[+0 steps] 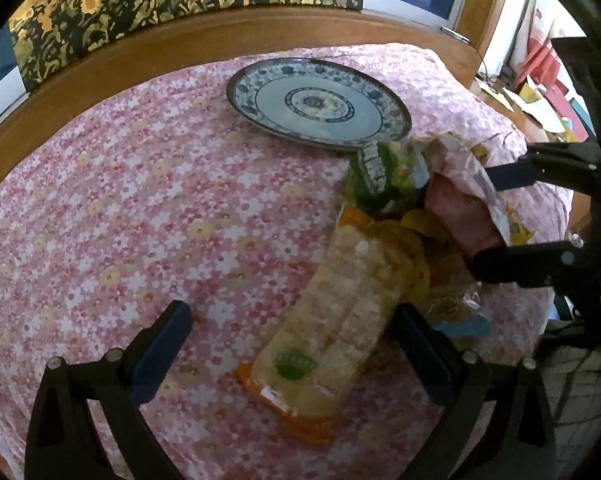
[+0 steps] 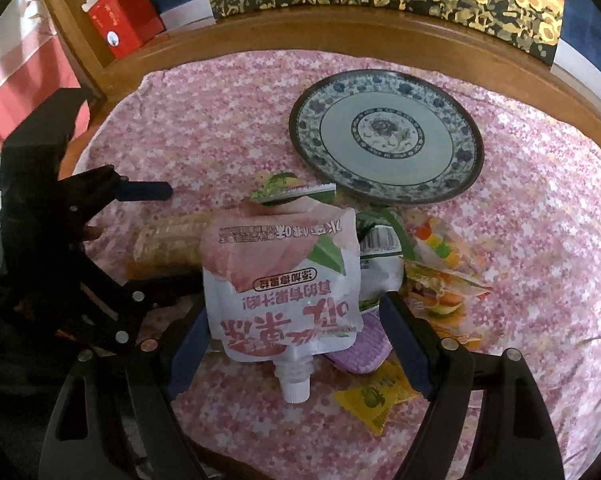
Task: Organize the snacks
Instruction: 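Grasp the clear cracker pack with the left tool while the right tool grasps the white-pink drink pouch, then carry the cracker pack with the left tool while the right tool carries the pouch over the plate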
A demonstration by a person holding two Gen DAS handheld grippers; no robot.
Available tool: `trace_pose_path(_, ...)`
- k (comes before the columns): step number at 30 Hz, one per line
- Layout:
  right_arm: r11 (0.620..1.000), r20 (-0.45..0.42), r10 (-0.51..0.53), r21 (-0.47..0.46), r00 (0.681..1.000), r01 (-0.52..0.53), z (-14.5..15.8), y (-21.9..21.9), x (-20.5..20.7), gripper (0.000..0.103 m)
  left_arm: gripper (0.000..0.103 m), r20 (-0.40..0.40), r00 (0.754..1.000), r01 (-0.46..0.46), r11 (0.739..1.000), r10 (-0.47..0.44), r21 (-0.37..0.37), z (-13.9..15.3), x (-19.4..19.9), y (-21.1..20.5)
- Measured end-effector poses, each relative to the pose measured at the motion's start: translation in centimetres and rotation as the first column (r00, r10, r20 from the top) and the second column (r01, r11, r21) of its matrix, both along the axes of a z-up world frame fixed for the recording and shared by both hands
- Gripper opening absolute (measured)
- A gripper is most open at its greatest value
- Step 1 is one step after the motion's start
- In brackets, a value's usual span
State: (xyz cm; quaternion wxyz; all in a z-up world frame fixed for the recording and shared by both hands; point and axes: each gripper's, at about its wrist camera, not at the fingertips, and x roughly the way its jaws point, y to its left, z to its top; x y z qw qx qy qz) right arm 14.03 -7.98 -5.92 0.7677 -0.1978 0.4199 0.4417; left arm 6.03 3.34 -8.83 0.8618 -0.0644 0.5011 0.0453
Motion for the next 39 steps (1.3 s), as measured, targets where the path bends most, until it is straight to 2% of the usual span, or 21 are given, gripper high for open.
trace_pose_path(5, 1.000, -0.005, -0.013, -0.002, 1.000, 0.013, -0.2, 0.3, 0.2, 0.083, 0.089, -0.010, 1.000, -0.019, 1.000, 0.019, 0.000, -0.1, -0.3, 0.5)
trace_pose_path(7, 1.000, -0.011, -0.020, 0.007, 1.000, 0.020, -0.1, 0.3, 0.4, 0.083, 0.078, -0.007, 0.999, -0.045, 0.999, 0.045, -0.010, 0.1, -0.5, 1.1)
trace_pose_path(10, 0.999, -0.057, -0.044, 0.016, 0.997, 0.045, -0.2, 0.3, 1.0, 0.083, 0.075, -0.030, 0.997, -0.078, 0.997, 0.077, -0.014, 0.2, -0.5, 2.0)
trace_pose_path(12, 0.998, -0.080, -0.052, 0.039, 0.995, 0.055, -0.1, 0.0, 1.1, 0.082, 0.070, -0.037, 0.996, -0.087, 0.996, 0.086, -0.018, 0.4, -0.3, 2.4)
trace_pose_path(14, 0.997, -0.090, -0.051, 0.061, 0.995, 0.057, 0.0, -0.2, 1.1, 0.078, 0.060, -0.037, 0.996, -0.086, 0.996, 0.085, -0.032, 0.6, -0.2, 2.7)
trace_pose_path(16, 0.994, -0.109, -0.042, 0.093, 0.993, 0.052, 0.1, -0.4, 1.0, 0.072, 0.040, -0.038, 0.996, -0.086, 0.995, 0.084, -0.058, 0.9, -0.3, 3.2)
trace_pose_path(19, 0.992, -0.112, -0.027, 0.118, 0.993, 0.041, 0.3, -0.6, 0.5, 0.071, 0.039, -0.029, 0.996, -0.090, 0.987, 0.087, -0.135, 1.6, -0.5, 4.0)
trace_pose_path(20, 0.992, -0.106, -0.023, 0.122, 0.994, 0.036, 0.4, -0.6, 0.3, 0.071, 0.039, -0.027, 0.996, -0.090, 0.986, 0.087, -0.140, 1.9, -0.6, 4.1)
trace_pose_path(30, 0.981, -0.070, -0.013, 0.190, 0.997, 0.026, 2.8, -2.4, -0.5, 0.071, 0.039, 0.031, 0.995, -0.088, 0.991, 0.092, -0.105, 5.2, -0.9, 3.2)
trace_pose_path(39, 0.966, -0.038, 0.009, 0.257, 0.999, 0.001, 4.7, -4.0, -1.5, 0.071, 0.039, 0.085, 0.987, -0.124, 0.983, 0.137, -0.136, 7.0, -0.9, 3.7)
